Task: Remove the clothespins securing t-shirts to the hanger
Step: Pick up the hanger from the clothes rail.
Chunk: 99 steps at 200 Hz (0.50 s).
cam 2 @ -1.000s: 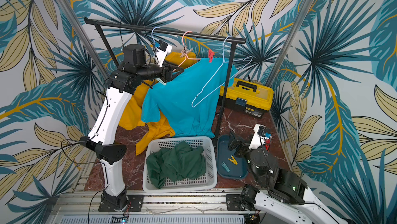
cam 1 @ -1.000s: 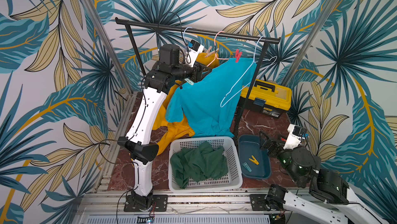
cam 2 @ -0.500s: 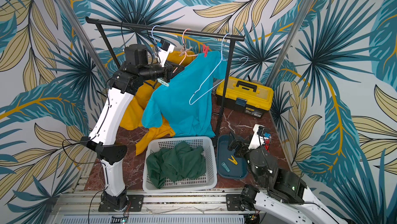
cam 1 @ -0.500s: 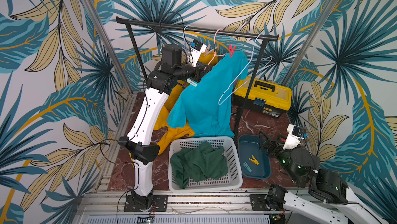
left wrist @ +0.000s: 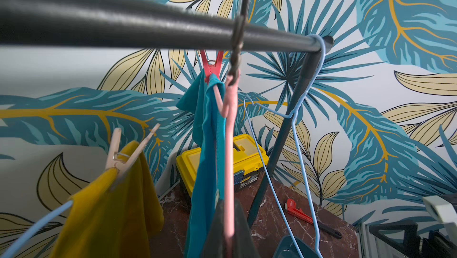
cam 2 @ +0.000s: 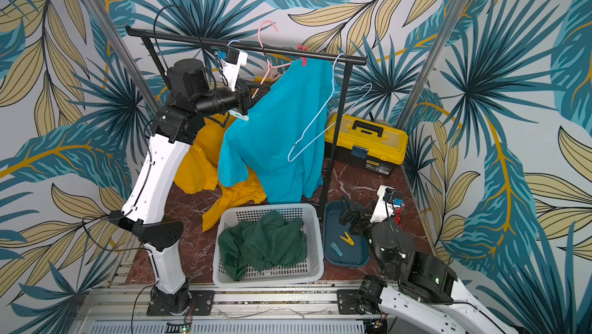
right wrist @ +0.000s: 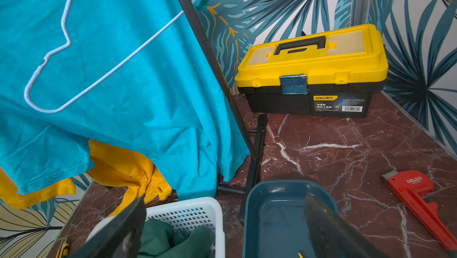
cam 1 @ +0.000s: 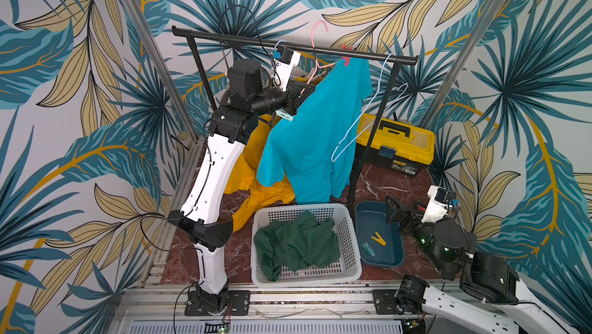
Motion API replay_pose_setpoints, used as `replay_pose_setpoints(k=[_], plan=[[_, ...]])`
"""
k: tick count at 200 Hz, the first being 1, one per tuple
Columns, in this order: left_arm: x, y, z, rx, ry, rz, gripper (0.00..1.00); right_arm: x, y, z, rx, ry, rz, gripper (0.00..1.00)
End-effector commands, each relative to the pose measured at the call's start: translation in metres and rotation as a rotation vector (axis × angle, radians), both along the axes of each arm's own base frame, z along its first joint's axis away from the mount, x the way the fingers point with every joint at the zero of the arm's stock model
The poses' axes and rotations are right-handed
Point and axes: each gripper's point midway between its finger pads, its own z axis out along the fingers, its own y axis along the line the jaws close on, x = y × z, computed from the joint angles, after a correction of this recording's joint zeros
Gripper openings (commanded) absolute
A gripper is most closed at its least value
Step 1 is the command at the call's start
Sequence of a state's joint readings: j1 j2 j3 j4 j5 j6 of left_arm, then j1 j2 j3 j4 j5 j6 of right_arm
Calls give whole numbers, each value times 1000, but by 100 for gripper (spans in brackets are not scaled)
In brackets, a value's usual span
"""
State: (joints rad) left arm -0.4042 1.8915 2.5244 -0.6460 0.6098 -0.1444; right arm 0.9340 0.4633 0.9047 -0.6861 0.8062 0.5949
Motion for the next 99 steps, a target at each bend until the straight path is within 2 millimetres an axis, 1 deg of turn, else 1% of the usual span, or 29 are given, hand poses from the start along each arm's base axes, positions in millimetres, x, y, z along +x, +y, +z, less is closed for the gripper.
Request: replay_pose_setpoints(k=[1,29,52,99], plan=[[-34,14,47,-48,-151,3,0,-1,-1,-7,-1,7,0,100],[-41,25,44,-11,-174,50,0,-2,-3,-5,0,3,-1,99],[-49,29,39,7,-165,50,0,-3,-3,-4,-1,2,1,99],[-46,30,7,72,-92,59,0,-4,-6,4,2,-9,-1,99]])
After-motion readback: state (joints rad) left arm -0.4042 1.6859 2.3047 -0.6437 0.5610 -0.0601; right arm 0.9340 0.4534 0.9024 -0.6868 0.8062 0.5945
